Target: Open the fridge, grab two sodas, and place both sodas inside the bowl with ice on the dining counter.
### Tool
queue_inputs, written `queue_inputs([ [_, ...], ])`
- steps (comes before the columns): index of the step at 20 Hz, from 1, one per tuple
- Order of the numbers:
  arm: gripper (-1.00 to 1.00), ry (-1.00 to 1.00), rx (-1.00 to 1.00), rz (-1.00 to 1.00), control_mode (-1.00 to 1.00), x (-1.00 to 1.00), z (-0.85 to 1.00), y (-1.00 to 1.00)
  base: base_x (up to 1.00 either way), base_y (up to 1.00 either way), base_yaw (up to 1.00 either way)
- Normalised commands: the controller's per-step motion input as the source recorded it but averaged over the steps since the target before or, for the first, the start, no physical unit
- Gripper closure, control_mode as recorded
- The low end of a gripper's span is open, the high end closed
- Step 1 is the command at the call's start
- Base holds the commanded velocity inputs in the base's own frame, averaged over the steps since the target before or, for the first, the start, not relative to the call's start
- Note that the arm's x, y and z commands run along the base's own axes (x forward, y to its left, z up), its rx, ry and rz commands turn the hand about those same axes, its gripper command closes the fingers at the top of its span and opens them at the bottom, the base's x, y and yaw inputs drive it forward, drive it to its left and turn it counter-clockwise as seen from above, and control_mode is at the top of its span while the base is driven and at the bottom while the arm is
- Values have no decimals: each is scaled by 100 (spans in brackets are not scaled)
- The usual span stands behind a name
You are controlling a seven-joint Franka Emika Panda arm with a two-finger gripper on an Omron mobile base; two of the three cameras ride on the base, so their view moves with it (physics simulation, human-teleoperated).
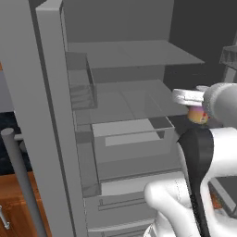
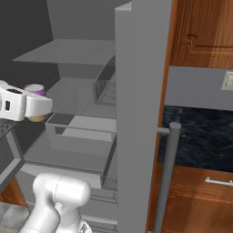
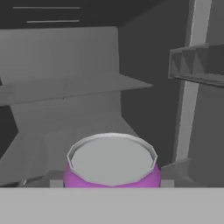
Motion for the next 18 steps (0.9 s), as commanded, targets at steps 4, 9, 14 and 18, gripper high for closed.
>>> queue_inputs([
  [4, 100, 0, 1, 0, -100, -97, -13, 0, 0, 0, 0],
  [9, 100, 0, 0, 0, 100, -64, -6, 2, -14, 3, 0],
  [14, 100, 0, 0, 0, 100, 0, 0, 0, -45, 37, 3],
  [18, 100, 0, 0, 0, 100, 0, 0, 0, -68, 43, -2],
])
